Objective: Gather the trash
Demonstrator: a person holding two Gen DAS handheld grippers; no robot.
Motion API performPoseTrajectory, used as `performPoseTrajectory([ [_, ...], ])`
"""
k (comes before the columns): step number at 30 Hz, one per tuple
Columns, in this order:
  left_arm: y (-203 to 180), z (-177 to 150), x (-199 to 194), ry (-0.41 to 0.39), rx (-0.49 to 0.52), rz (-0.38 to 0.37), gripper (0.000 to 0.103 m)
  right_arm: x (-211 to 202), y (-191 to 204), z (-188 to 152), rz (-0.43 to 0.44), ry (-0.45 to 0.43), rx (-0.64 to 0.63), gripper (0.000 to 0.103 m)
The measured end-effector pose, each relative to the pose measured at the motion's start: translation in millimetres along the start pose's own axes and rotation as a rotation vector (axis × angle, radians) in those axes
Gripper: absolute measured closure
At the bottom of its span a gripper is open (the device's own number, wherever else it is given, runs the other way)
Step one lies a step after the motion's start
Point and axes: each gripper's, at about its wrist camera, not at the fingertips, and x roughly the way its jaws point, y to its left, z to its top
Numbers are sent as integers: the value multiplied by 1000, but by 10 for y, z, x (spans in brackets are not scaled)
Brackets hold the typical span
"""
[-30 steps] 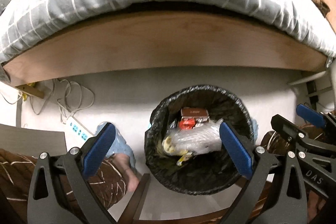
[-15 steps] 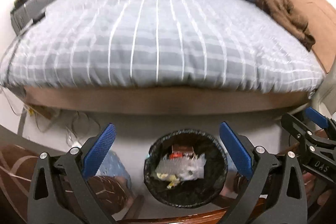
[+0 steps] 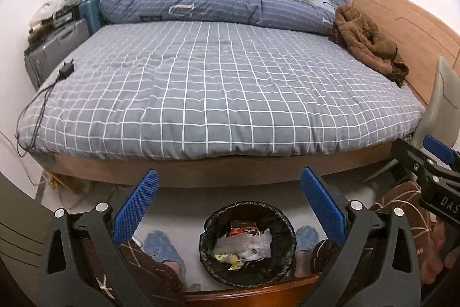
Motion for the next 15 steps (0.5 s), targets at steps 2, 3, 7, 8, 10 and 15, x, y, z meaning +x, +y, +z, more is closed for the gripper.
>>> performPoseTrajectory([
  [2,-20,5,-64,-1,10,6,6,-49,-8,-21,-12,-6,1,8],
  [3,-26,4,-103,-6,12,1,6,-66,-16,-24,-15,-7,0,7],
  [7,-46,-31,-157,-8,12,-7,6,-59,3,-47,-26,7,-8,8],
  [8,-47,-47,-152,-6,11,-6,6,-54,8,-58,-28,9,-11,7],
  [10,-51,-78,-138,3,7,-9,6,-40,24,-82,-34,12,-20,8],
  [15,-61,-107,-113,9,13,-7,6,7,-5,-86,-33,23,-9,7],
])
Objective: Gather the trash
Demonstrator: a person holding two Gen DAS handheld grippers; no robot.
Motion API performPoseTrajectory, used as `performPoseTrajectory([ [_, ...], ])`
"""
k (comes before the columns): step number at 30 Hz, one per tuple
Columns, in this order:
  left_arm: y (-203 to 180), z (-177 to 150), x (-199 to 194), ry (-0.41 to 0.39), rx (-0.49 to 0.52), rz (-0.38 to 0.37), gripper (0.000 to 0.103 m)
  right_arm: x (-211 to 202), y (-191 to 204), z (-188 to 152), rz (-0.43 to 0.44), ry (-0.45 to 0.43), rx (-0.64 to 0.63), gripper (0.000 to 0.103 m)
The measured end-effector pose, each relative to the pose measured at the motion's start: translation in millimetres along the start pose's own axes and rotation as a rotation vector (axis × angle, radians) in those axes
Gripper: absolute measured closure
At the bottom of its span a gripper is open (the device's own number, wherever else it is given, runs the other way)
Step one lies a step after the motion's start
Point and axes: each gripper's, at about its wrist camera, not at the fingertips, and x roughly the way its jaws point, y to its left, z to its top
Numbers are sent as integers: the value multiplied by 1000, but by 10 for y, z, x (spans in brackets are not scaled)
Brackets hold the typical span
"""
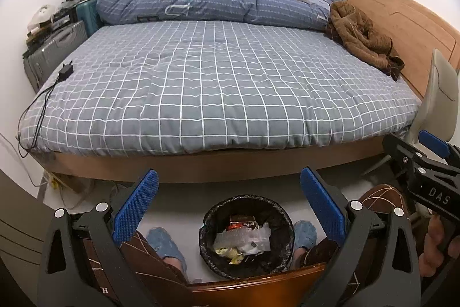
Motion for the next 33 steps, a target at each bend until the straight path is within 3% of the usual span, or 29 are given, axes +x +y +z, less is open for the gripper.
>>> performPoseTrajectory([
  [33,12,32,-43,-20,6,5,6,-20,-62,-50,-11,5,15,8],
])
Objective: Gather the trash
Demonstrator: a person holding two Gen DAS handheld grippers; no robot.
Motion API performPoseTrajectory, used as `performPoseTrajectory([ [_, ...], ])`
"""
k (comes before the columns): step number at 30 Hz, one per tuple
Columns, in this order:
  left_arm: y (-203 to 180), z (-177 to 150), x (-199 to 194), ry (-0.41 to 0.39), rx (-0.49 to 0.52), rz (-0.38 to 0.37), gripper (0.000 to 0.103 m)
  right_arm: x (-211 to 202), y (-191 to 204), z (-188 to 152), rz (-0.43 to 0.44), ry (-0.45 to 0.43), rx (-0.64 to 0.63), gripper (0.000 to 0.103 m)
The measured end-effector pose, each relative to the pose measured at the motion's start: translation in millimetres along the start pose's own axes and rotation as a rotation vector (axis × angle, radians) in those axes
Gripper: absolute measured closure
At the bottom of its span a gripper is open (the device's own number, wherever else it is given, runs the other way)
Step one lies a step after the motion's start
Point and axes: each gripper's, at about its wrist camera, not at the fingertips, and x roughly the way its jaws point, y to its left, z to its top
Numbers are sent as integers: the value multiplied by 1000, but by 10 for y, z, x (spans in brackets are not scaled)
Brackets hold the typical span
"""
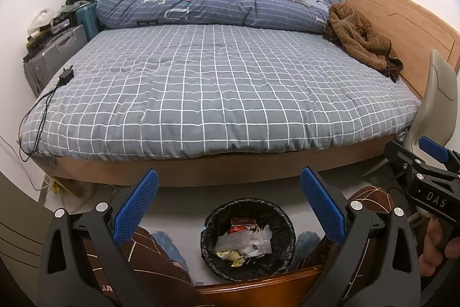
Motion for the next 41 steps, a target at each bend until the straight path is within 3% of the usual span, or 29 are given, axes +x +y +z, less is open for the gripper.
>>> performPoseTrajectory([
  [12,-4,1,18,-9,28,44,6,30,37,-7,0,15,-5,8],
  [29,2,-17,69,-8,10,11,6,56,30,-14,-1,19,1,8],
  [41,42,-1,92,0,13,44,6,50,60,5,13,13,-6,7],
])
